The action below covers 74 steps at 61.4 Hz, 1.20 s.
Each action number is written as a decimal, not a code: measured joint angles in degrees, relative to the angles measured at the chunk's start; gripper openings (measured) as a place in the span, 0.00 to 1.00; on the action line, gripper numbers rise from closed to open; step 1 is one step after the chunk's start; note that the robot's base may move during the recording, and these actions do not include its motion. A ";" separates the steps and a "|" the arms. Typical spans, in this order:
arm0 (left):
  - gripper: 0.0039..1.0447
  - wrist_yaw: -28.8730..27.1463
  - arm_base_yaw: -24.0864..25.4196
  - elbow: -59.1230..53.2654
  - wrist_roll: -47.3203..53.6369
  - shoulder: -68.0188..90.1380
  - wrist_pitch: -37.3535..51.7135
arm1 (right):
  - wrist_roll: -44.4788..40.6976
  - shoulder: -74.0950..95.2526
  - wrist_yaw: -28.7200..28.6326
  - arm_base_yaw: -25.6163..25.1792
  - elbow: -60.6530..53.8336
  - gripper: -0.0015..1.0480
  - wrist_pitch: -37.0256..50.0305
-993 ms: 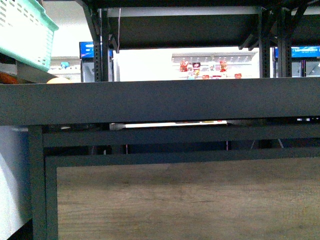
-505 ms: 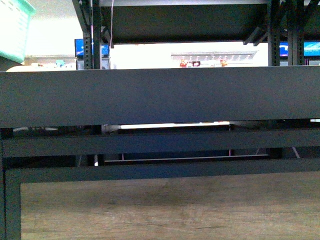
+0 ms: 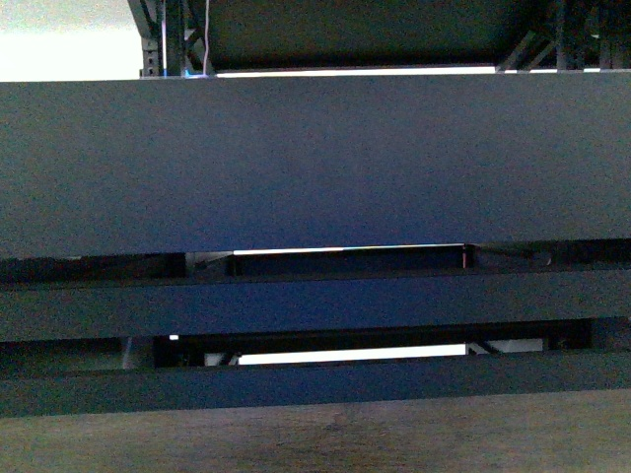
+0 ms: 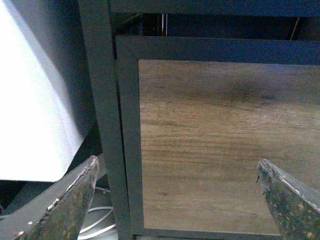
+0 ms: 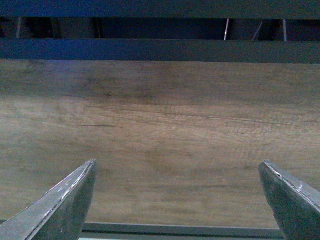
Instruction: Pick lemon from shelf
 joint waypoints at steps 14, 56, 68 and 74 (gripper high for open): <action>0.92 -0.13 0.00 0.00 0.00 0.00 0.00 | 0.00 0.11 0.00 0.00 0.00 0.93 0.00; 0.93 -0.13 0.00 0.00 0.00 -0.02 0.00 | 0.00 0.07 0.02 0.00 0.00 0.93 0.00; 0.92 -0.15 0.00 0.00 0.02 -0.02 0.00 | 0.15 0.07 0.00 0.00 0.00 0.93 0.00; 0.92 -0.13 0.00 0.00 -0.02 -0.02 0.00 | 0.15 0.07 -0.02 0.00 0.00 0.93 0.00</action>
